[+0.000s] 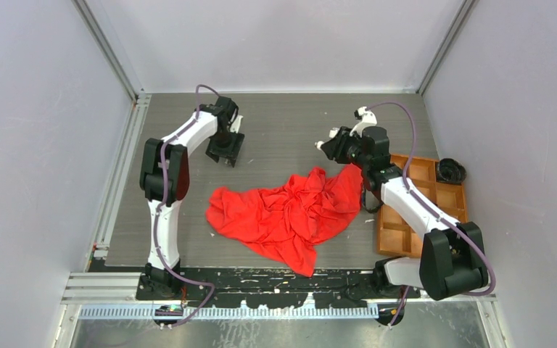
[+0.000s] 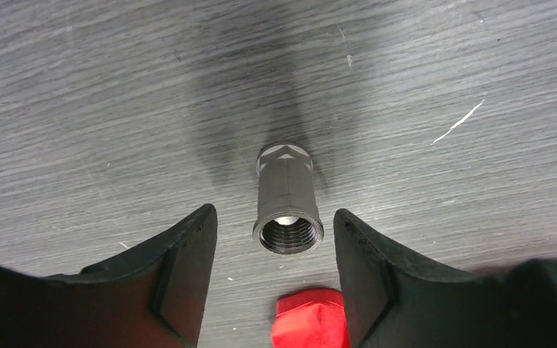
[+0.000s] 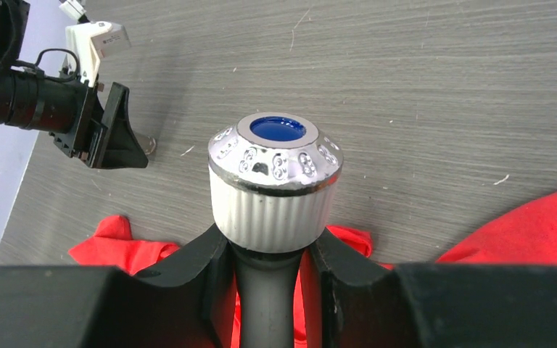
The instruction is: Install the water faucets
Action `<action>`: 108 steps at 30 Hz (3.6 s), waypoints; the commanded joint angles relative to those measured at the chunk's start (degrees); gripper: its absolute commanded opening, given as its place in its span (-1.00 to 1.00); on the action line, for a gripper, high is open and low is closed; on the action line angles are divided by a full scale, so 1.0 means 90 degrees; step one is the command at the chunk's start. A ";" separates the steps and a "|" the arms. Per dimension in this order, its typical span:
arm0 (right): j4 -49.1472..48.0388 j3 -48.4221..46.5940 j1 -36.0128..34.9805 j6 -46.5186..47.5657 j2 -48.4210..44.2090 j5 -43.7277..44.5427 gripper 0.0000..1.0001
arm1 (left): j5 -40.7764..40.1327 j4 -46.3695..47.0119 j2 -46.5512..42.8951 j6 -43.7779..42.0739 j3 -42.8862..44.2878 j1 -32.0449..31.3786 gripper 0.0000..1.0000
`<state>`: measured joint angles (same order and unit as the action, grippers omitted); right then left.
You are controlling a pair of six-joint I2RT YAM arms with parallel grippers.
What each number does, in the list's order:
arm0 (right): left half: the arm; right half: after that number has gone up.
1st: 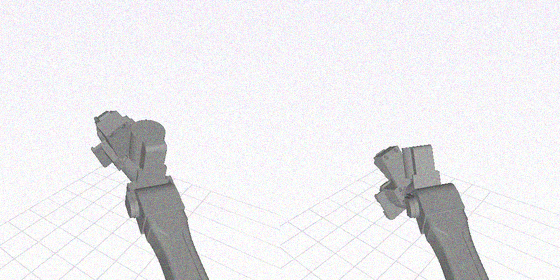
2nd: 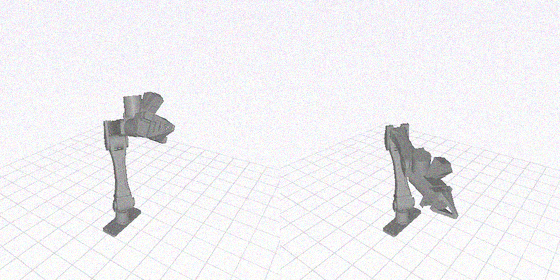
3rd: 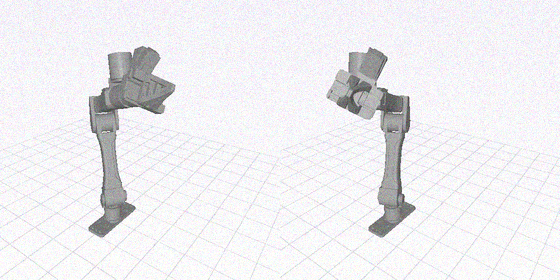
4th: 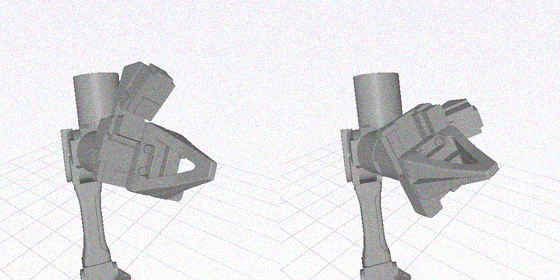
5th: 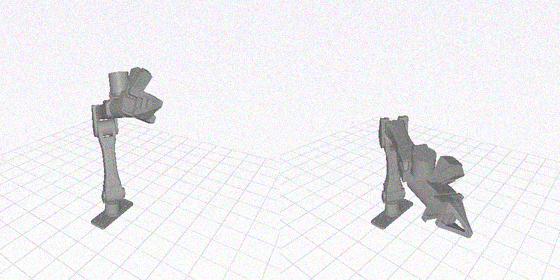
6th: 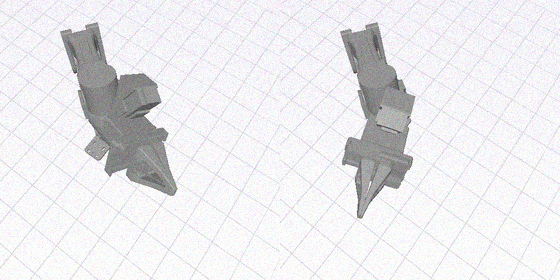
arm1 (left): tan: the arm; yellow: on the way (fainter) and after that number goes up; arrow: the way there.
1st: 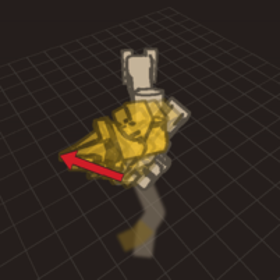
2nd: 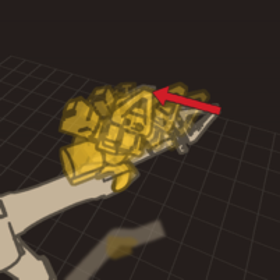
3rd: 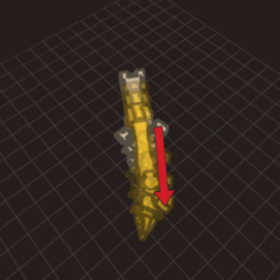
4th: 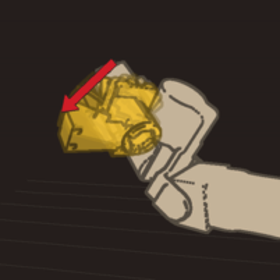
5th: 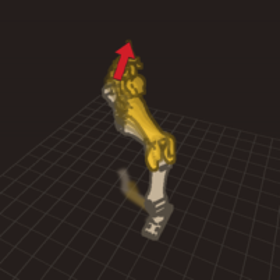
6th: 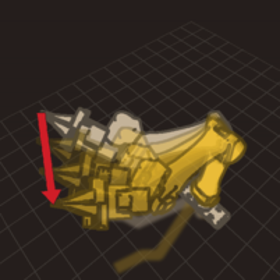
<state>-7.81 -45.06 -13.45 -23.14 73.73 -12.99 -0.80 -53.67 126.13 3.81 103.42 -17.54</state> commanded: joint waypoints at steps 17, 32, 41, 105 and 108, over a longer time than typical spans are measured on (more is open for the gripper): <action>-0.1289 0.0383 -0.0058 0.0222 -0.0478 -0.0230 -0.99 | 0.0782 0.0381 -0.0078 -0.0015 -0.0041 0.0150 -0.37; -0.1447 0.0258 -0.0162 0.0340 -0.0372 -0.1258 -0.99 | 0.1060 0.0377 -0.0155 0.0288 0.0120 0.0222 -0.79; -0.1265 0.0193 -0.0207 0.0399 -0.0300 -0.1099 -0.99 | 0.0778 0.0233 -0.0033 0.0446 0.0233 0.0215 0.04; -0.3649 0.1757 -0.3777 0.8042 -0.2562 -0.0172 -0.99 | 0.9560 0.3431 -0.3734 0.5632 -0.2538 0.0251 -1.00; -0.3537 0.1644 -0.4001 0.8867 -0.2383 0.0081 -0.99 | 0.9896 0.3446 -0.3769 0.5389 -0.2577 0.0098 -1.00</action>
<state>-35.94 -26.41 -47.37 45.17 51.48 -15.53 80.95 -27.03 96.29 50.96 80.20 -14.96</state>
